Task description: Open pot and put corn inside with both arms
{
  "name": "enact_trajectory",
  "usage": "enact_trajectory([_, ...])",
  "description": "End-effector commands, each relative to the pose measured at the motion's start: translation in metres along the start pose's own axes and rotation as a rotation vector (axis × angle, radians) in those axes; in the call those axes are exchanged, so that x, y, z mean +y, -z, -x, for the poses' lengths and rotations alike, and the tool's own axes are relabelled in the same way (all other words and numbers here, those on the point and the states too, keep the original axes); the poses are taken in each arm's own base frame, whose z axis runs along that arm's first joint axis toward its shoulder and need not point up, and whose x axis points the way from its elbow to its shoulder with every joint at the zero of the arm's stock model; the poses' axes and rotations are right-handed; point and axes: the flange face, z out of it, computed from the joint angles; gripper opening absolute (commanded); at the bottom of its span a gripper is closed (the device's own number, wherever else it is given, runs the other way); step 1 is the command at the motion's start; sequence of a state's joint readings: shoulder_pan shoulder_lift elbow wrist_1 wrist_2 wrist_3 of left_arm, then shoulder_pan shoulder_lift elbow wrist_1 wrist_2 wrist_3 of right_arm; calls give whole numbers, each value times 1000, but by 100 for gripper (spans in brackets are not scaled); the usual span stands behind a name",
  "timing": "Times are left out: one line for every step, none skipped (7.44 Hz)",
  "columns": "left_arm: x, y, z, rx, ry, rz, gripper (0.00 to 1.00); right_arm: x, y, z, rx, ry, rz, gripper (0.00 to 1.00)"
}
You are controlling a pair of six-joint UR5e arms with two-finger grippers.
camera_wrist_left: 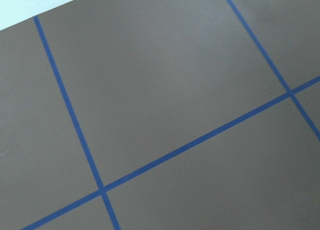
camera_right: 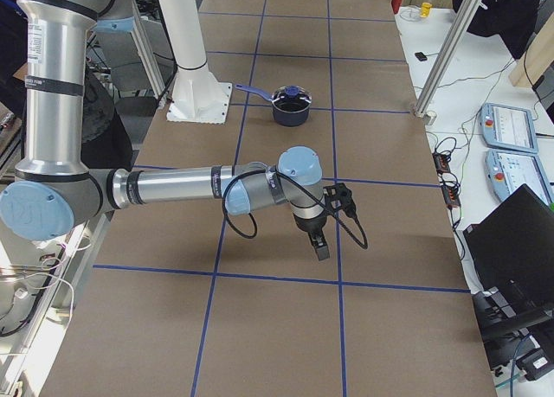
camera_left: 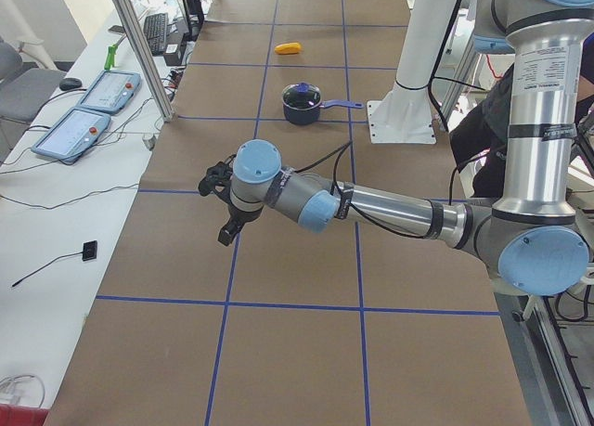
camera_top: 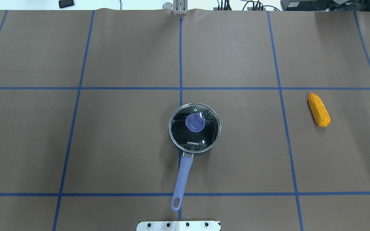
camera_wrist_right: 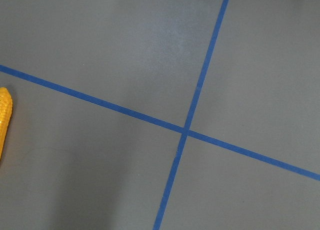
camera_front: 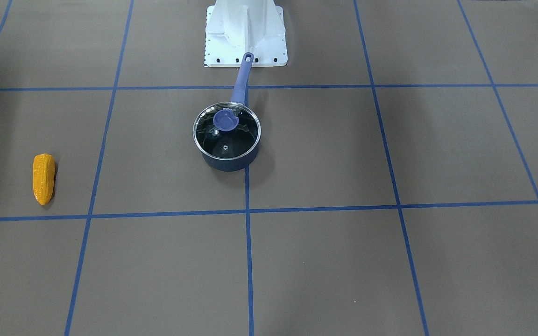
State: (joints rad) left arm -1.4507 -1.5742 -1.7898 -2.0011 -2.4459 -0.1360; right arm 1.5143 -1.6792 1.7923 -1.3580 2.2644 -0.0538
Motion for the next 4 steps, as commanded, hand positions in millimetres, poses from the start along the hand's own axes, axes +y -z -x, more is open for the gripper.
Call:
enact_trajectory([-35, -51, -98, -14, 158, -12, 98, 0, -2, 3, -18, -9, 3, 100])
enact_trajectory([-45, -94, -151, -38, 177, 11, 100, 3, -3, 3, -26, -11, 6, 100])
enact_trajectory([-71, -112, -197, -33, 197, 46, 100, 3, -4, 3, -29, -12, 7, 100])
enact_trajectory([-94, -117, -253, -12, 227, 82, 100, 3, -4, 3, -32, -11, 6, 100])
